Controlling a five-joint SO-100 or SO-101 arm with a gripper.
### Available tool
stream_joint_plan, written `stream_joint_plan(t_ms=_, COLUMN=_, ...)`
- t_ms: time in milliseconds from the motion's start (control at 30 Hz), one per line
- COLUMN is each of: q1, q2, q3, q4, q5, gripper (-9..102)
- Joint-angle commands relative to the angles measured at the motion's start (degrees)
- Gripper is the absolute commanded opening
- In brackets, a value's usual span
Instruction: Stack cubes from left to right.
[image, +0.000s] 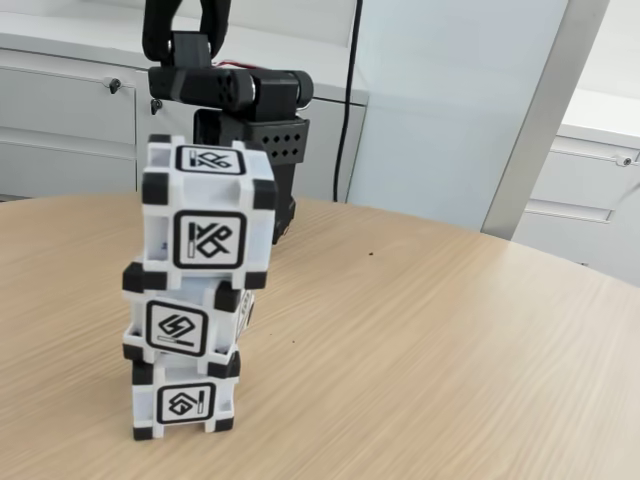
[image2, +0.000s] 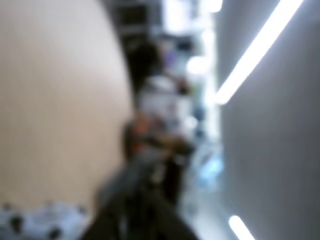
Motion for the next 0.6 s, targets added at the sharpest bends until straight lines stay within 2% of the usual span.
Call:
stream_joint_plan(t_ms=0, q1=0.1, q2=3.5, q3=6.9, q4=-3.0, q5=-1.6, gripper=0)
stream_joint_plan(t_ms=333, q1=1.1, q2=3.3, q3=34.7, q4=-14.9, q5=-2.6, gripper=0)
stream_joint_plan(t_ms=567, q1=1.1, q2=3.3, q3=46.1, q4=-15.5, q5=-1.5, gripper=0)
